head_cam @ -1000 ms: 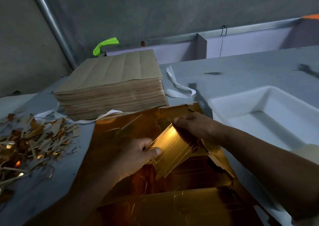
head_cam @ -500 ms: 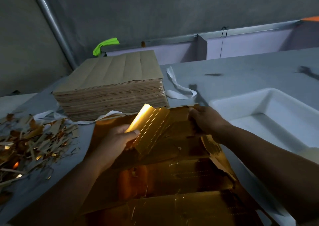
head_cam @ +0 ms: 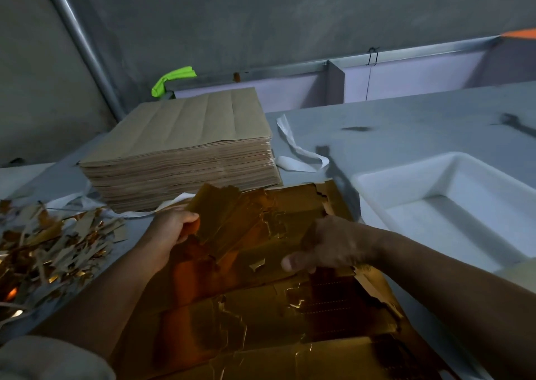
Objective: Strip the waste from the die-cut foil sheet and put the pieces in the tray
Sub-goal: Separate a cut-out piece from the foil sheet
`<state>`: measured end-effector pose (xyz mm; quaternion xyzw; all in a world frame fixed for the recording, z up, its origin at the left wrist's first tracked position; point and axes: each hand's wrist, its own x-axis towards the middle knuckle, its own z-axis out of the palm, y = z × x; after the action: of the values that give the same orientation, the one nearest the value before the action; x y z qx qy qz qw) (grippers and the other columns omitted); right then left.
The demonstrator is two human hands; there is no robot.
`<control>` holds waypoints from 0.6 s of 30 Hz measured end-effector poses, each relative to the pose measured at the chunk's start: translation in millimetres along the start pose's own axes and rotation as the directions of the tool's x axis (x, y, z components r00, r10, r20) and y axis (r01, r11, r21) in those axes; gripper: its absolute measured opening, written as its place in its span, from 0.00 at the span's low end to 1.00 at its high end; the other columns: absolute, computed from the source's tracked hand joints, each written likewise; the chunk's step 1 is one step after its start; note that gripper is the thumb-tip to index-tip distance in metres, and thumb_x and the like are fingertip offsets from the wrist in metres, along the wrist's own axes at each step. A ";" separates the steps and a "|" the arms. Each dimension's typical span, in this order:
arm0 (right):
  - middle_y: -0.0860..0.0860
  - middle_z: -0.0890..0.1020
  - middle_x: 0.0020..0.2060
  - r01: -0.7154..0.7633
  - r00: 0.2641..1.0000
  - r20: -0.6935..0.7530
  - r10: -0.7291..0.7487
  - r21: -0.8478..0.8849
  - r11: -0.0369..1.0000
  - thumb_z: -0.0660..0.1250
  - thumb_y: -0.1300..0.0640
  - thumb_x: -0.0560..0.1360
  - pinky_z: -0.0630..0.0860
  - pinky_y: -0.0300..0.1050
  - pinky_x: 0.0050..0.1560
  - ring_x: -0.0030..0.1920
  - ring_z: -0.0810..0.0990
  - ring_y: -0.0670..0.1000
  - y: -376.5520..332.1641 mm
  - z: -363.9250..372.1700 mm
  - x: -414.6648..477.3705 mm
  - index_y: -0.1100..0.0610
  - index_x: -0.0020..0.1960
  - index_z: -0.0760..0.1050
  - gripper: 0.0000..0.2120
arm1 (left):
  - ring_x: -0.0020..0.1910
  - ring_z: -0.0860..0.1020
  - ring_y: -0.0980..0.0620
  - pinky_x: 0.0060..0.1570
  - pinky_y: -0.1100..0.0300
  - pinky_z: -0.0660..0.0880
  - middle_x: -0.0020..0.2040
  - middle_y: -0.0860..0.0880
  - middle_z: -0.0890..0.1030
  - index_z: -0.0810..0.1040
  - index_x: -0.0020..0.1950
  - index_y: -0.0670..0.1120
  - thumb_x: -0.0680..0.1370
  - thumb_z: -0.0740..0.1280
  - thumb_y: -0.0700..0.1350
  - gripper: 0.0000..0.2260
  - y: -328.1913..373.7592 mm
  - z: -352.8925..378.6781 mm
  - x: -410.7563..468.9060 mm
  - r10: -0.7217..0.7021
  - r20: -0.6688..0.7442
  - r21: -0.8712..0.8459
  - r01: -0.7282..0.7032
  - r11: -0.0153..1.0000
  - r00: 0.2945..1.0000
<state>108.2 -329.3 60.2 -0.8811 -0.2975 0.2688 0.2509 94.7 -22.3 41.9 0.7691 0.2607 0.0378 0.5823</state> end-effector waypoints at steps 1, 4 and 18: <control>0.43 0.83 0.39 -0.008 1.000 -0.008 0.008 0.002 1.000 0.64 0.31 0.73 0.75 0.47 0.53 0.45 0.80 0.42 0.1 -0.6 -0.4 0.49 0.41 0.80 0.21 | 0.49 0.77 0.47 0.48 0.53 0.72 0.49 0.45 0.79 0.77 0.49 0.48 0.78 0.65 0.41 0.03 0.4 2.7 0.8 0.009 0.009 0.055 -0.009 0.998 1.000; 0.48 0.81 0.46 -0.025 0.999 -0.022 0.025 0.016 1.000 0.66 0.35 0.74 0.77 0.46 0.53 0.50 0.80 0.48 1.5 -2.8 -0.6 0.49 0.46 0.78 0.17 | 0.45 0.77 0.43 0.44 0.50 0.70 0.47 0.39 0.79 0.78 0.45 0.43 0.78 0.65 0.42 0.04 -1.6 13.2 4.0 0.030 0.024 0.311 -0.036 0.950 0.999; 0.44 0.76 0.42 -0.006 0.997 -0.079 0.002 -0.048 0.999 0.65 0.45 0.79 0.70 0.37 0.41 0.46 0.76 0.44 10.9 -0.7 8.6 0.43 0.44 0.74 0.06 | 0.61 0.74 0.49 0.47 0.58 0.71 0.69 0.47 0.72 0.64 0.75 0.49 0.72 0.75 0.48 0.34 7.2 27.7 3.2 0.089 0.063 0.824 -0.102 0.558 0.994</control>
<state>118.6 -331.5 51.4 -0.8973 -0.2921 0.2272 0.2408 110.1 -46.4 38.9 0.9651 0.2020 -0.0623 0.1545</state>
